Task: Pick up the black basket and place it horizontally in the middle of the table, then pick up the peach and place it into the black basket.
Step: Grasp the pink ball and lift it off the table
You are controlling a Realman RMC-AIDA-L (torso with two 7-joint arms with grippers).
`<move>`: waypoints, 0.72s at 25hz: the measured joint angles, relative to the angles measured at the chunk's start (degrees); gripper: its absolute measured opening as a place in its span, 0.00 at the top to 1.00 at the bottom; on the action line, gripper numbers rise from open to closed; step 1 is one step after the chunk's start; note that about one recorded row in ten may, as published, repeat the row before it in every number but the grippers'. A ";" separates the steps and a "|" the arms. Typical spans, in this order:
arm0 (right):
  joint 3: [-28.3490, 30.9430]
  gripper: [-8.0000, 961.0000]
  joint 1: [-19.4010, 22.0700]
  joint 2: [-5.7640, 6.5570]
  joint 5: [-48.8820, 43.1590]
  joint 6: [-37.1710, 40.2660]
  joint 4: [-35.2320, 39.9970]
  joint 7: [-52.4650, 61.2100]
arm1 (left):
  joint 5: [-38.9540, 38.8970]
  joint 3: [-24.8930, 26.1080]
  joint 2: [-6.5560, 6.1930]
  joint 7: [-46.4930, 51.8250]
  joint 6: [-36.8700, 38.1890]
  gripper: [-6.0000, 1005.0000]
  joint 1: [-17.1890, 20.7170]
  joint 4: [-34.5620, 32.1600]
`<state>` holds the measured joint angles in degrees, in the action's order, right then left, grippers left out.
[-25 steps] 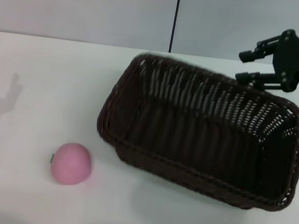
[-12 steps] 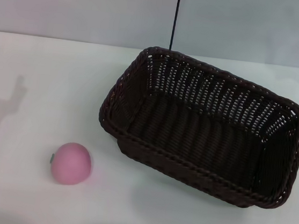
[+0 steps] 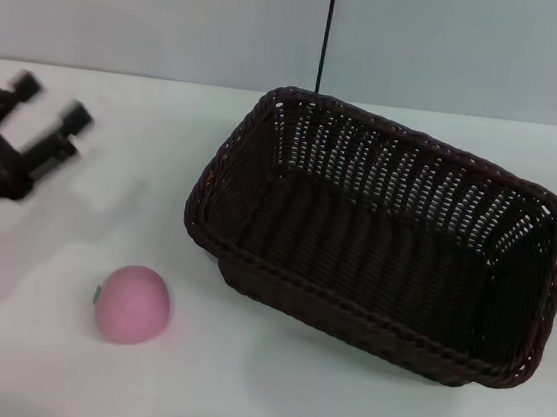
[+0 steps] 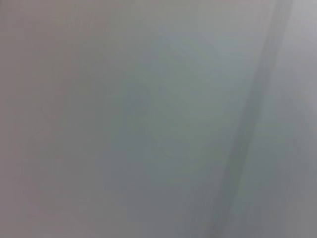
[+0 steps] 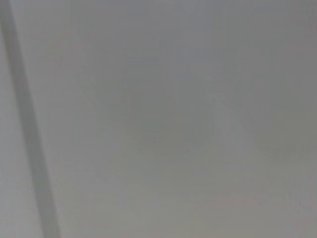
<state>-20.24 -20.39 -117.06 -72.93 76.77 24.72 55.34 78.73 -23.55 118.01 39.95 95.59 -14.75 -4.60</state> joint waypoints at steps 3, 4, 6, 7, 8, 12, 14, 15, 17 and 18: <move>5.75 0.54 0.85 0.34 0.39 -0.16 -3.07 -0.75 | 5.27 -19.04 -1.76 14.25 -0.28 0.16 0.72 -14.93; 7.01 0.54 0.99 0.35 0.41 -0.20 -3.42 -0.80 | 5.27 -19.04 -1.76 14.25 -0.28 0.16 0.72 -14.93; 10.19 0.54 1.20 0.35 0.45 -0.33 -4.12 -0.85 | 9.88 -19.52 -2.48 15.98 -0.17 0.16 0.58 -15.88; 11.78 0.54 1.28 0.35 0.48 -0.51 -4.41 -0.85 | 13.93 -19.57 -2.80 17.18 0.35 0.16 0.48 -16.24; 12.91 0.54 1.31 0.35 0.49 -0.71 -4.71 -0.85 | 16.43 -19.58 -2.87 17.80 0.66 0.16 0.48 -16.46; 14.68 0.54 1.10 0.33 0.52 -1.67 -5.55 -0.88 | 20.45 -19.29 -2.54 17.55 0.01 0.16 1.28 -16.82; 14.56 0.54 0.73 0.27 0.53 -2.28 -5.65 -0.89 | 20.78 -19.32 -2.39 16.73 -0.98 0.16 1.70 -16.82; 14.46 0.54 0.46 0.24 0.53 -2.52 -5.69 -0.90 | 20.78 -19.32 -2.39 16.73 -0.98 0.16 1.70 -16.82; 14.37 0.54 -0.03 0.20 0.53 -2.94 -6.05 -1.13 | 20.86 -19.50 -2.31 15.98 -2.67 0.16 2.04 -16.69; 14.39 0.54 -0.53 0.23 0.51 -3.32 -6.85 -1.75 | 20.90 -19.53 -2.26 15.71 -3.18 0.17 2.16 -16.74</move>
<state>-5.85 -20.92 -116.83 -72.43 73.45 17.86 53.59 99.63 -43.08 115.75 55.66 92.40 -12.59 -21.33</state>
